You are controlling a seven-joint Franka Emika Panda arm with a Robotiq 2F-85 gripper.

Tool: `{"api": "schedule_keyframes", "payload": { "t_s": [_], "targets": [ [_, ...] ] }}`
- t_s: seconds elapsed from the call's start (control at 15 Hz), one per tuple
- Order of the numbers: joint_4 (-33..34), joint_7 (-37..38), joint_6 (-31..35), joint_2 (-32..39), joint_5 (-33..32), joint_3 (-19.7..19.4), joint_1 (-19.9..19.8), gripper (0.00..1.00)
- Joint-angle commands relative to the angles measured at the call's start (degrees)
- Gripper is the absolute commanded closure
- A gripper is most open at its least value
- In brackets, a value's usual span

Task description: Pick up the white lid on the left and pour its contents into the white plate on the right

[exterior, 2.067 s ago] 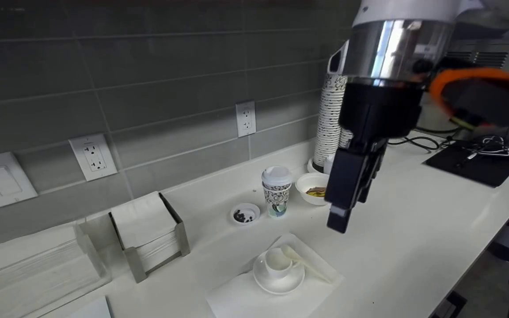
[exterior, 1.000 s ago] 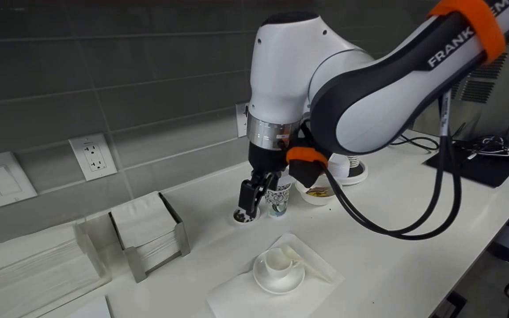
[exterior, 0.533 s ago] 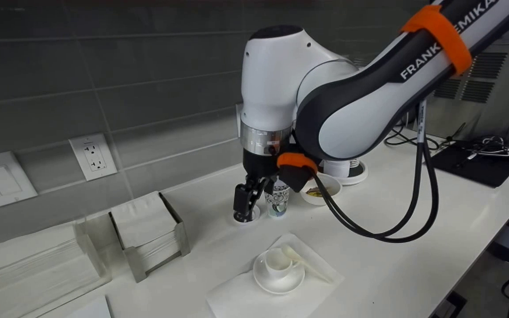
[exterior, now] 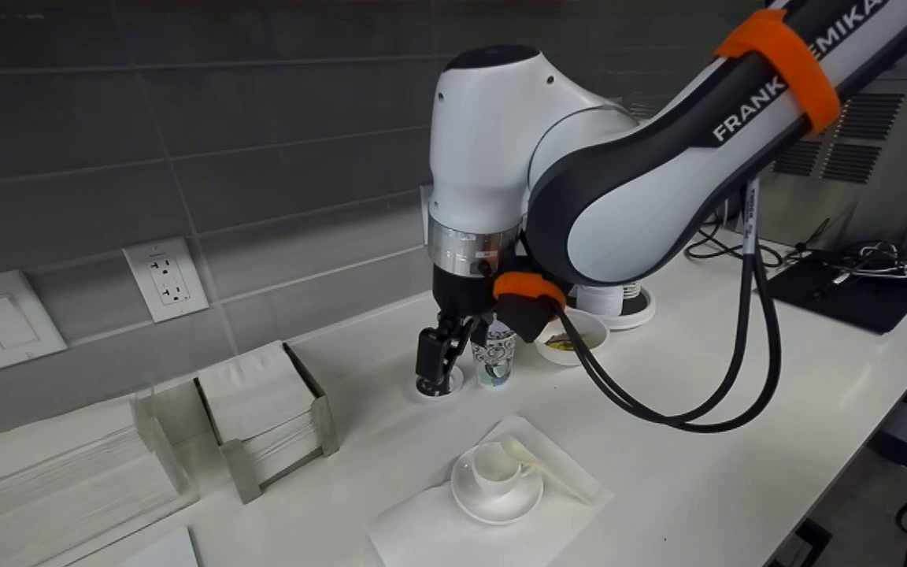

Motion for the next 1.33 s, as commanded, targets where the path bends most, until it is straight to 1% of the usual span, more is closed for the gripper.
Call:
{"api": "schedule_keyframes", "payload": {
  "t_s": [0.0,0.07,0.13,0.27,0.33,0.47,0.67,0.87,1.0,1.27],
  "targets": [
    [2.0,5.7,1.0,2.9,-4.5,-3.7,2.7,0.0],
    [2.4,9.5,2.0,4.0,-8.0,-5.3,3.7,0.0],
    [3.1,11.4,2.8,5.4,-9.5,-6.4,4.2,0.0],
    [4.3,11.6,2.3,7.9,-9.3,-7.3,4.7,0.0],
    [4.9,10.9,1.9,9.1,-8.1,-7.4,4.9,0.0],
    [6.3,10.4,2.4,11.8,-7.9,-8.2,5.7,0.0],
    [9.3,10.0,3.0,15.7,-8.6,-10.0,7.7,0.0],
    [13.3,9.0,3.1,19.2,-8.4,-11.6,9.5,0.0],
    [16.4,7.5,1.9,21.5,-7.9,-12.3,10.3,0.0],
    [22.9,4.9,0.1,26.1,-5.7,-13.0,10.5,0.0]
  ]
}}
